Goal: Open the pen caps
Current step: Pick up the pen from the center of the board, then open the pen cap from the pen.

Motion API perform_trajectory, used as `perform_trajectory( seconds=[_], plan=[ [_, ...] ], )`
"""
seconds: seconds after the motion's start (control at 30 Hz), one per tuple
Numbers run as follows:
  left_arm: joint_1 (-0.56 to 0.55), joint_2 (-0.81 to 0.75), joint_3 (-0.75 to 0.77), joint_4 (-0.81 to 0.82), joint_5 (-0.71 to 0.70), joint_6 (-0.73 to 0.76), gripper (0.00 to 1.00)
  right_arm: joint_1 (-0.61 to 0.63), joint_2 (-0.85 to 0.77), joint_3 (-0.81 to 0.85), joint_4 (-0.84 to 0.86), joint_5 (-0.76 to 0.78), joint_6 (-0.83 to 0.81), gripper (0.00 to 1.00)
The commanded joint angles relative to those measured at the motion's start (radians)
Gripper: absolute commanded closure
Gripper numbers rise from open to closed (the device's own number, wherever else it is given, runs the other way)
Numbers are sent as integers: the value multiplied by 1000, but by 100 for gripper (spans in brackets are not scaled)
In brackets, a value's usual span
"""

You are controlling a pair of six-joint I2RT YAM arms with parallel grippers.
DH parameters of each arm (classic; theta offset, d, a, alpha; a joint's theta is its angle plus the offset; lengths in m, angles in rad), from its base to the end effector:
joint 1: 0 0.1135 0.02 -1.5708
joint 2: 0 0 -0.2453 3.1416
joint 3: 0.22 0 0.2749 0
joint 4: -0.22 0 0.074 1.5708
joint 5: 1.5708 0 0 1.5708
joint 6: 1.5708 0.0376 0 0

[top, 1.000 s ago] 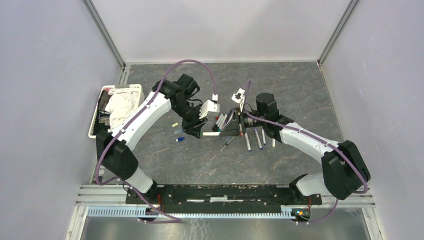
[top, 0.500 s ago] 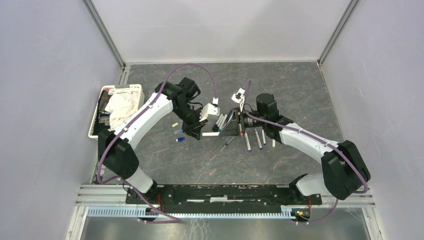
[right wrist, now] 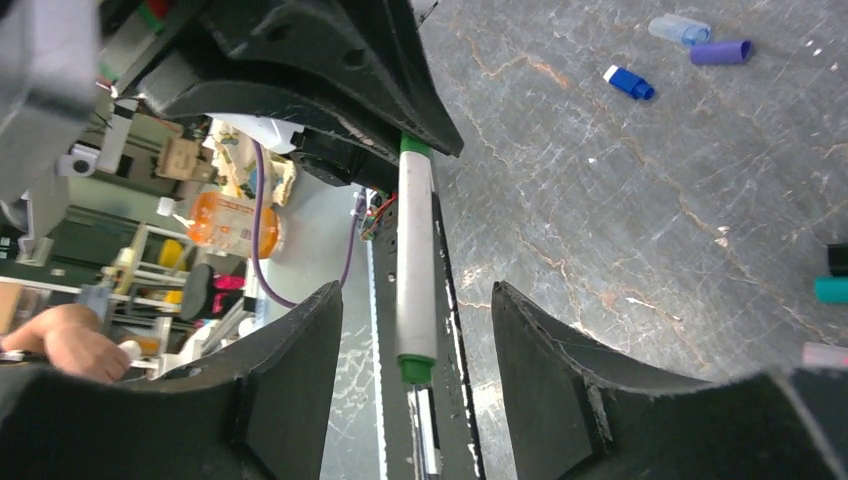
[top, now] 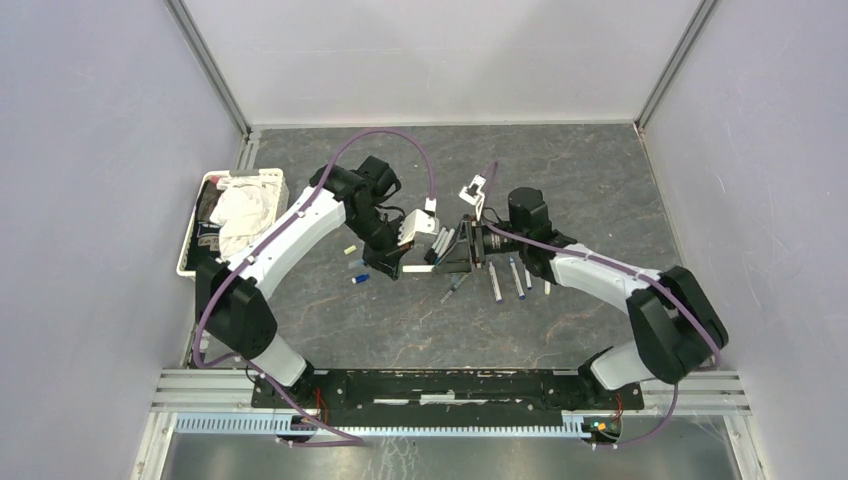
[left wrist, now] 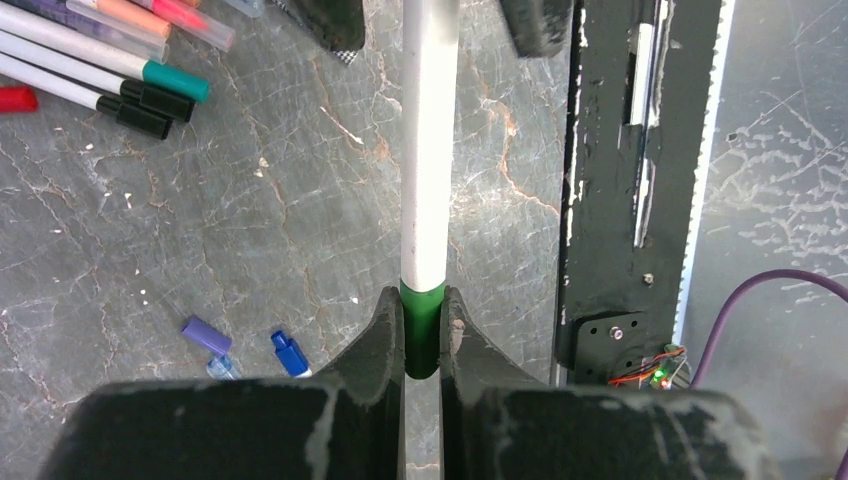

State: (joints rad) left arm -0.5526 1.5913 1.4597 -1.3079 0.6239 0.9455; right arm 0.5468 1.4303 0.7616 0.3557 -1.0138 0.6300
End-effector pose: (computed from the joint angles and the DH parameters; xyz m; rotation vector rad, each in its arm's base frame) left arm 0.2545 -0.1828 0.2794 1.9317 1.9911 -0.8416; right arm 0.2590 0.1950 0.2082 -0.7116 1.9972 1.7017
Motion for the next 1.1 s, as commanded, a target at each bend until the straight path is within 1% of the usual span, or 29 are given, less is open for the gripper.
perform_trajectory(
  seconds=[0.0,0.07,0.27,0.43,0.63,0.8,1.0,1.07],
  plan=[
    [-21,-46,-8,5,-45,64,98,5,97,53,137,-65,109,38],
    [-32,-50,-10,7,-71,64,98,14,134,80,149,-80,130,39],
    [-56,-59,-18,18,-113,74,98,66,199,147,138,-107,124,40],
    [-71,-67,-17,23,-141,86,98,98,244,155,137,-121,130,46],
    [-79,-81,-15,39,-168,99,98,132,278,168,134,-128,140,51],
    [-98,-97,-42,44,-177,126,98,135,305,199,133,-133,157,60],
    [-138,-117,-87,59,-218,144,98,139,321,217,143,-142,174,62],
    [-144,-117,-86,65,-223,139,98,143,323,215,143,-144,173,64]
  ],
)
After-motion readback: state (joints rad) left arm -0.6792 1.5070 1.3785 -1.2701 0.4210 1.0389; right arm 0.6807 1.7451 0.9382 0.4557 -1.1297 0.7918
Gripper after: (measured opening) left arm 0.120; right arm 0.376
